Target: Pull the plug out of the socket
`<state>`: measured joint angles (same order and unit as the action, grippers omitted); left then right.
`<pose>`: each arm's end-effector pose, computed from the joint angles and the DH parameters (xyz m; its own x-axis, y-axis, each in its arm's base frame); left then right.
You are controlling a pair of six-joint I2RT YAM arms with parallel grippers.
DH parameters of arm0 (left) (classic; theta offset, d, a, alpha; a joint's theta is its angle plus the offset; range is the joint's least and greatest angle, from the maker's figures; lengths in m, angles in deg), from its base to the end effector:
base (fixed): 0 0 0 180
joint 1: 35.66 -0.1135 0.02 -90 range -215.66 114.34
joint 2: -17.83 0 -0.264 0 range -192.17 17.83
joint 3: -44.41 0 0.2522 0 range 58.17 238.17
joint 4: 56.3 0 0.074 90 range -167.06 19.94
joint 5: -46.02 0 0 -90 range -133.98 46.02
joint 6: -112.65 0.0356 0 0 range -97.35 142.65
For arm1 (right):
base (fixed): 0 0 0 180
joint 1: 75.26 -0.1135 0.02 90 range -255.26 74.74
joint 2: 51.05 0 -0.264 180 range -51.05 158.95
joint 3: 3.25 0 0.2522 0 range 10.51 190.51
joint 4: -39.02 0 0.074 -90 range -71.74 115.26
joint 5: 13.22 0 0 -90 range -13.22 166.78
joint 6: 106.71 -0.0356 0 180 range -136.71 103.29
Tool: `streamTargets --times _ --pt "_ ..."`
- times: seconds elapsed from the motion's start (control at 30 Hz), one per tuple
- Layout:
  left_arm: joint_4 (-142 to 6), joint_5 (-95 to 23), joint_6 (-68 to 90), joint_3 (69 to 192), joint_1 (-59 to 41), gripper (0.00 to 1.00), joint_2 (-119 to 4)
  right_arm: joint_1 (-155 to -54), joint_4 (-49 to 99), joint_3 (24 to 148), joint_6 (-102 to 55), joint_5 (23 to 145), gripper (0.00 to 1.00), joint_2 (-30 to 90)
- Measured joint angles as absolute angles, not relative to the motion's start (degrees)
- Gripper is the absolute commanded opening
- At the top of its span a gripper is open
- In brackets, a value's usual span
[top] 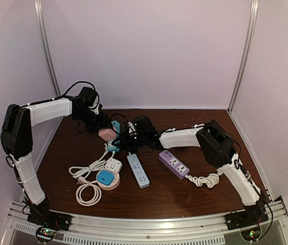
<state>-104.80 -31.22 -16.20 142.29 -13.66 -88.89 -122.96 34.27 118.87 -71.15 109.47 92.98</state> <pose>0.3715 -0.1586 0.2361 -0.9064 -0.2936 -0.3036 -0.1190 0.8673 -0.4833 0.3630 0.4275 0.1278 -0.9463 -0.0226 -0.3226 -0.3053 0.3918 0.8680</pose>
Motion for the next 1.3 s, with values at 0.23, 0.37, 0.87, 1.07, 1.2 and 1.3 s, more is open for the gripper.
streamTargets --times 0.23,0.37,0.87,1.07,1.2,1.3 --pt "-104.0 -31.5 -15.3 141.6 -13.6 0.29 -88.0 -123.0 34.2 118.9 -70.5 108.6 0.16 92.7" --pt "-104.0 -32.5 -14.7 141.1 -13.4 0.29 -86.5 -123.1 34.1 118.9 -69.4 108.4 0.15 92.2" --pt "-101.5 -30.9 -14.3 138.9 -13.2 0.29 -84.8 -123.2 32.3 117.5 -66.7 106.7 0.12 90.2" --pt "-100.3 -30.7 -16.1 137.7 -13.3 0.29 -84.0 -123.2 32.3 117.2 -66.1 106.5 0.12 89.9" --pt "-98.4 -30.1 -17.7 135.6 -13.7 0.28 -82.8 -123.2 32.5 116.9 -66.0 106.6 0.12 89.7" --pt "-96.3 -28.3 -19.0 133.3 -14.4 0.28 -81.9 -123.3 32.6 116.3 -65.9 106.6 0.12 89.3"
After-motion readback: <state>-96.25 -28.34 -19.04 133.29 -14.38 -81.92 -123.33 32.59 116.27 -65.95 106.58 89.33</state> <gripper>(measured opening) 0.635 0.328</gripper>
